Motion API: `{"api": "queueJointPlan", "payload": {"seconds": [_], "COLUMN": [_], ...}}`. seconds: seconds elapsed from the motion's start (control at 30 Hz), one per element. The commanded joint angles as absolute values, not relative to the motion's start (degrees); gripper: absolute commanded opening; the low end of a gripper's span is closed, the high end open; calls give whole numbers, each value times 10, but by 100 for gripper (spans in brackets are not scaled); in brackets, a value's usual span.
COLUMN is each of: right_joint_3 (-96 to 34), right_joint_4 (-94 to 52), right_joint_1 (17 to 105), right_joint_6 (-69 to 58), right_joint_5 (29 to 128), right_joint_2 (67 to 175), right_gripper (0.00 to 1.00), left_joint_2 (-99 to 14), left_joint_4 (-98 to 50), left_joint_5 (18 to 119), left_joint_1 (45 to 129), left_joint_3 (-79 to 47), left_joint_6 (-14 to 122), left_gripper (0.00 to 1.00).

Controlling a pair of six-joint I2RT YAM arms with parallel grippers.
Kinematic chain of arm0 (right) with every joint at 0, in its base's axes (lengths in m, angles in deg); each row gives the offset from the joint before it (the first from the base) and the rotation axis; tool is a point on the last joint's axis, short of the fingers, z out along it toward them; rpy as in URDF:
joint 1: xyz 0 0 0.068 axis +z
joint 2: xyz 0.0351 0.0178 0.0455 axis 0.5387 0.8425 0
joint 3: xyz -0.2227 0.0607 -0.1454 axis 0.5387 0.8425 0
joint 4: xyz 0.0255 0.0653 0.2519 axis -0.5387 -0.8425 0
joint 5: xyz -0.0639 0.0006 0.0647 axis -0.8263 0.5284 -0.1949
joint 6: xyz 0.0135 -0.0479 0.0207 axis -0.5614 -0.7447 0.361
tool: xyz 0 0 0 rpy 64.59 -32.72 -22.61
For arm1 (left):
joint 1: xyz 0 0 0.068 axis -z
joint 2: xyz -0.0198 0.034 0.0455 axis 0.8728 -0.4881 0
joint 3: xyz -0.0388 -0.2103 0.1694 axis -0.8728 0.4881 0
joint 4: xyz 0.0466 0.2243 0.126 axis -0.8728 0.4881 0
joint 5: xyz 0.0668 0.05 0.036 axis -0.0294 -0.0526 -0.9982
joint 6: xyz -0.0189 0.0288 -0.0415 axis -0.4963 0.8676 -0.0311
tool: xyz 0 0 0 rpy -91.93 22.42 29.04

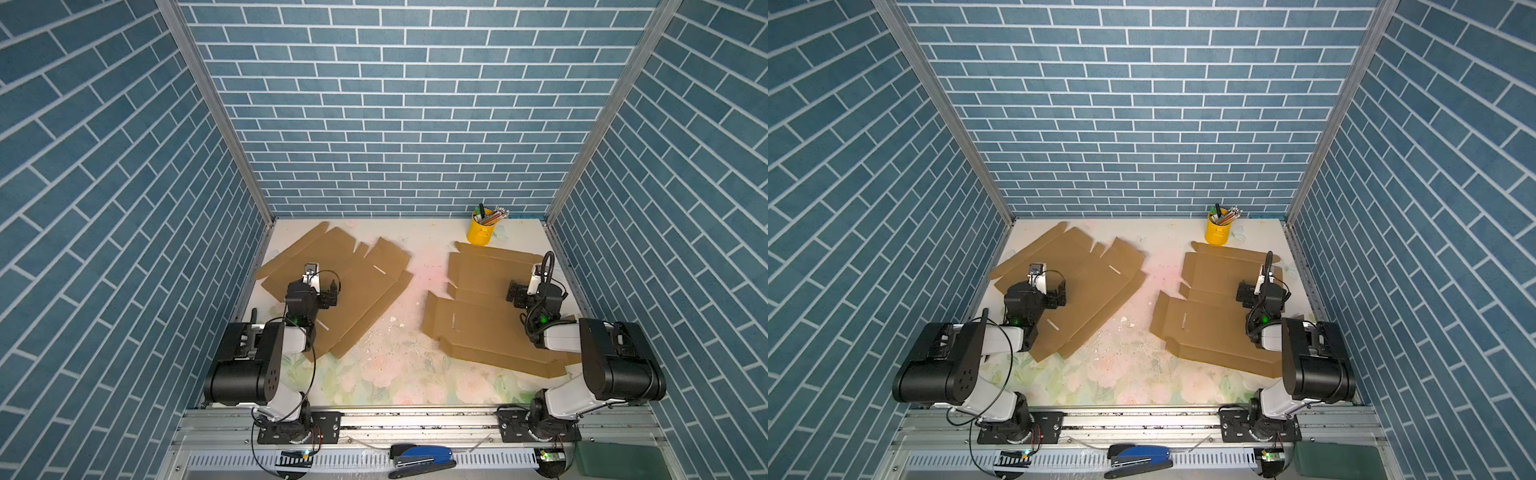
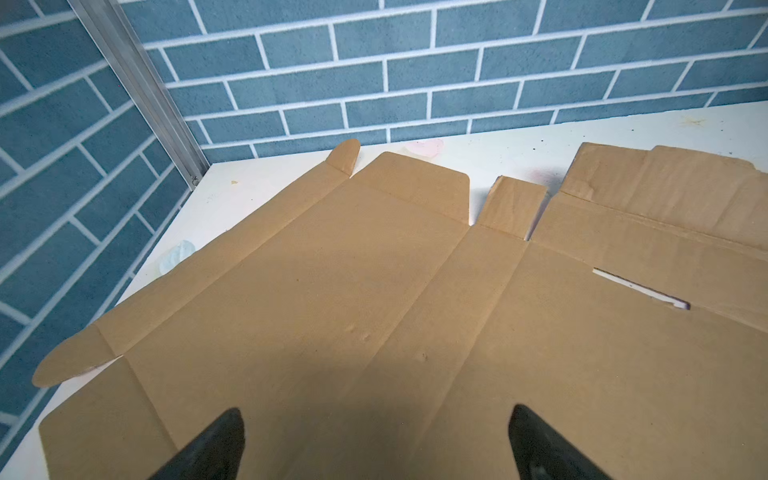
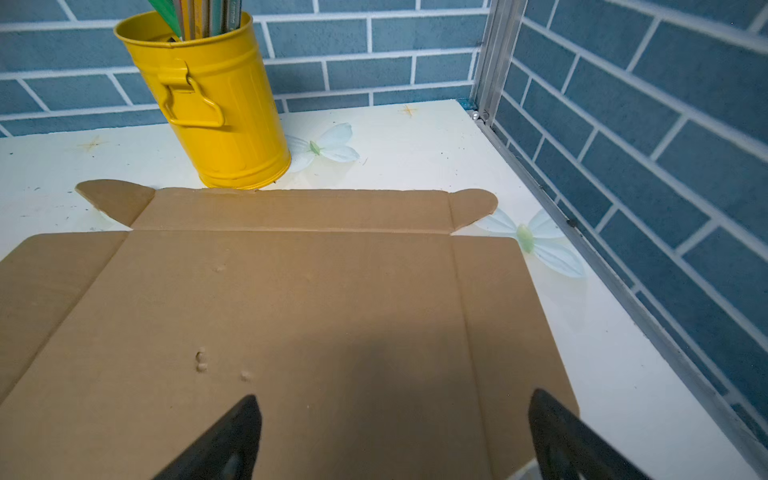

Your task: Fold the paper box

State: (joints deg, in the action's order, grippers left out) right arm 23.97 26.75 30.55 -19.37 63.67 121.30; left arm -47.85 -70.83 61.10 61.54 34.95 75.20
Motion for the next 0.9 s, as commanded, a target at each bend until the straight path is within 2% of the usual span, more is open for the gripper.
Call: {"api": "queueJointPlan", "payload": {"seconds": [0.0, 0.2, 0.87], "right_joint_3": [233, 233, 233], "right_joint_4": [275, 275, 275], "right_joint_1": [306, 306, 306], "right_joint_6": [-198, -198, -198], "right_joint_5": [633, 633, 633], "right_joint_2": [1216, 1217, 1217], "right_gripper": [99, 99, 99], "left_joint_2": [-477, -480, -480], "left_joint_4": [-721, -698, -697], "left_joint_5": [617, 583, 582], "left_joint_1": [619, 619, 619], "left_joint_3": [355, 341, 341], "left_joint_6": [763, 748, 748], "left_gripper": [100, 100, 100]}}
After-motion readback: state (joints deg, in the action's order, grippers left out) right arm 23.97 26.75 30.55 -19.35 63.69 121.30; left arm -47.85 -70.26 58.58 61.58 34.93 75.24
